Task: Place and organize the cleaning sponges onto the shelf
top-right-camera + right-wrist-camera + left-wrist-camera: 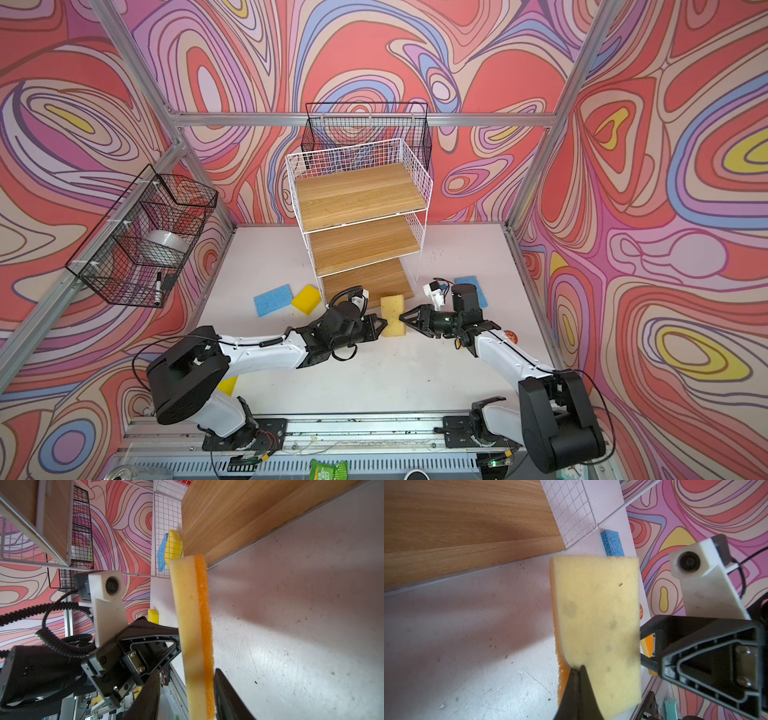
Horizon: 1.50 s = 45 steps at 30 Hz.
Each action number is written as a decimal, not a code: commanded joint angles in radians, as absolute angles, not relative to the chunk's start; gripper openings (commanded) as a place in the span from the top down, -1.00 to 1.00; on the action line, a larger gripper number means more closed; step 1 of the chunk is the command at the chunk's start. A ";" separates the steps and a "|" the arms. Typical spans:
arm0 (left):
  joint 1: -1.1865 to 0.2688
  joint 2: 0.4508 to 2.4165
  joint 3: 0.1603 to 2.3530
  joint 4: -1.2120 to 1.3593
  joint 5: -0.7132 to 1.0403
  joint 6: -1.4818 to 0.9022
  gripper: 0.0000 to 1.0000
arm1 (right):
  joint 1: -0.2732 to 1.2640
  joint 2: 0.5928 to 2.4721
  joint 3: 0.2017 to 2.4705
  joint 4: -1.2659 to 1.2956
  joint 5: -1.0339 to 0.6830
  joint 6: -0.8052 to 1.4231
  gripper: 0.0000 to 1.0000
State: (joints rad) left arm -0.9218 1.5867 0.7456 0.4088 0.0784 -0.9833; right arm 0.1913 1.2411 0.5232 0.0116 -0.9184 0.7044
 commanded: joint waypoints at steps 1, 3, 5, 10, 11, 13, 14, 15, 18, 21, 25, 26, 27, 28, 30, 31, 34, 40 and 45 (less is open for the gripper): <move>-0.915 1.600 0.775 0.466 0.100 -1.002 1.00 | 0.199 1.262 0.531 0.041 -0.914 0.703 0.15; -0.911 1.602 0.775 0.474 0.104 -1.005 1.00 | 0.199 1.268 0.534 0.043 -0.912 0.704 0.19; -0.908 1.602 0.775 0.479 0.108 -1.008 1.00 | 0.199 1.275 0.537 0.043 -0.911 0.704 0.20; -0.904 1.599 0.779 0.481 0.113 -1.008 1.00 | 0.204 1.284 0.539 0.049 -0.907 0.708 0.12; -0.904 1.597 0.779 0.481 0.111 -1.009 1.00 | 0.205 1.285 0.540 0.050 -0.906 0.708 0.07; -0.903 1.592 0.775 0.481 0.107 -1.009 1.00 | 0.206 1.283 0.541 0.045 -0.901 0.705 -0.12; -0.902 1.587 0.771 0.482 0.105 -1.009 1.00 | 0.206 1.283 0.543 0.034 -0.898 0.699 -0.20; -0.900 1.581 0.766 0.481 0.101 -1.010 1.00 | 0.206 1.281 0.547 0.011 -0.891 0.685 -0.25; -0.895 1.565 0.755 0.479 0.104 -1.016 1.00 | 0.207 1.272 0.552 -0.023 -0.868 0.656 -0.36; -0.891 1.560 0.753 0.485 0.113 -1.022 1.00 | 0.206 1.279 0.548 -0.005 -0.870 0.666 -0.31; -0.890 1.567 0.760 0.497 0.121 -1.029 1.00 | 0.206 1.301 0.542 0.046 -0.892 0.694 -0.10; -0.890 1.571 0.763 0.501 0.124 -1.031 1.00 | 0.206 1.304 0.542 0.057 -0.901 0.703 -0.02; -0.891 1.575 0.765 0.502 0.126 -1.032 1.00 | 0.206 1.306 0.541 0.065 -0.906 0.707 0.04; -0.890 1.580 0.768 0.506 0.126 -1.034 1.00 | 0.207 1.308 0.542 0.070 -0.911 0.710 0.14; -0.890 1.591 0.772 0.514 0.131 -1.035 1.00 | 0.208 1.309 0.546 0.074 -0.915 0.712 0.29; -0.889 1.597 0.775 0.518 0.135 -1.037 1.00 | 0.208 1.310 0.547 0.075 -0.916 0.710 0.36; -0.888 1.611 0.779 0.527 0.145 -1.040 1.00 | 0.207 1.312 0.553 0.073 -0.915 0.713 0.61; -0.889 1.602 0.779 0.513 0.155 -1.033 1.00 | 0.207 1.289 0.555 0.048 -0.886 0.704 0.91; -0.890 1.582 0.764 0.504 0.148 -1.027 0.91 | 0.207 1.271 0.559 0.022 -0.873 0.699 0.96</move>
